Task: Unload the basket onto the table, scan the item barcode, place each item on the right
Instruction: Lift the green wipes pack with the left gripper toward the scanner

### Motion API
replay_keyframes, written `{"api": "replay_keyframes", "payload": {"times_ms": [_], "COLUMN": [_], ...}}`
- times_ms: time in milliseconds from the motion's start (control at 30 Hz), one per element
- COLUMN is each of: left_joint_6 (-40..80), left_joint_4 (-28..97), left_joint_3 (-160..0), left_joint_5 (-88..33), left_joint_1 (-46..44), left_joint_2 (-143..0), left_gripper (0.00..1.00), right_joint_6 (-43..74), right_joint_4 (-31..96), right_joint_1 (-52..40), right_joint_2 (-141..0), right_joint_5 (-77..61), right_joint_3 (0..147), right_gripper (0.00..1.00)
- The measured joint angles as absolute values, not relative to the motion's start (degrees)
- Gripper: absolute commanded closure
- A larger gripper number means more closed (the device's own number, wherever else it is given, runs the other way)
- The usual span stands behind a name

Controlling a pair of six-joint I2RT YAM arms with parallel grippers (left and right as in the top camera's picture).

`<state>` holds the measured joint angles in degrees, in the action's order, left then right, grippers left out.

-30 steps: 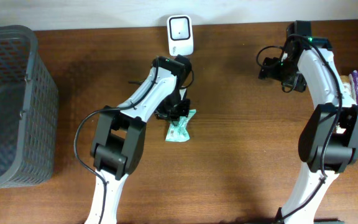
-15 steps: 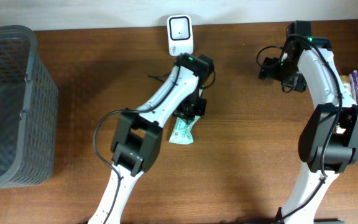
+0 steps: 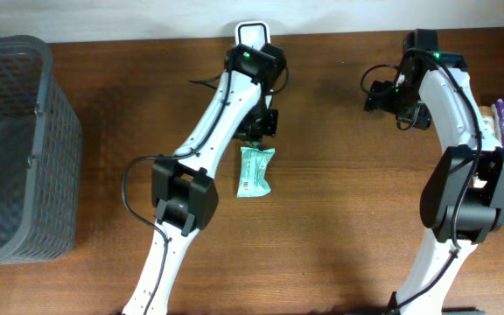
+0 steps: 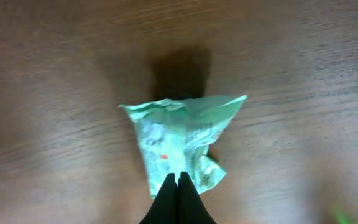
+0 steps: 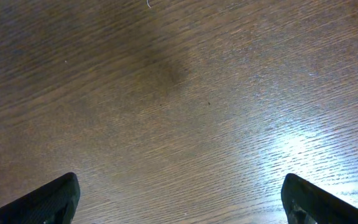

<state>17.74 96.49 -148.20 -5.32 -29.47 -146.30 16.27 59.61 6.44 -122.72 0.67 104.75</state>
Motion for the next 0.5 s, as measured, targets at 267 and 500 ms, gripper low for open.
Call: {"api": "replay_keyframes", "payload": {"times_ms": [267, 500], "left_joint_6": [16.05, 15.79], "left_joint_4": [92.44, 96.44], "left_joint_3": [-125.86, -136.05], "left_joint_5": [-6.0, -6.68], "left_joint_1": [-30.37, -29.98], "left_joint_2": [-144.31, -144.42], "left_gripper": [1.0, 1.0], "right_joint_6": [16.29, 16.27], "right_joint_4": [59.61, 59.64], "right_joint_1": [6.44, 6.44], "right_joint_2": [-122.72, -122.72], "right_joint_5": [0.67, 0.67], "right_joint_3": [104.75, 104.71], "right_gripper": [0.02, 0.02]}}
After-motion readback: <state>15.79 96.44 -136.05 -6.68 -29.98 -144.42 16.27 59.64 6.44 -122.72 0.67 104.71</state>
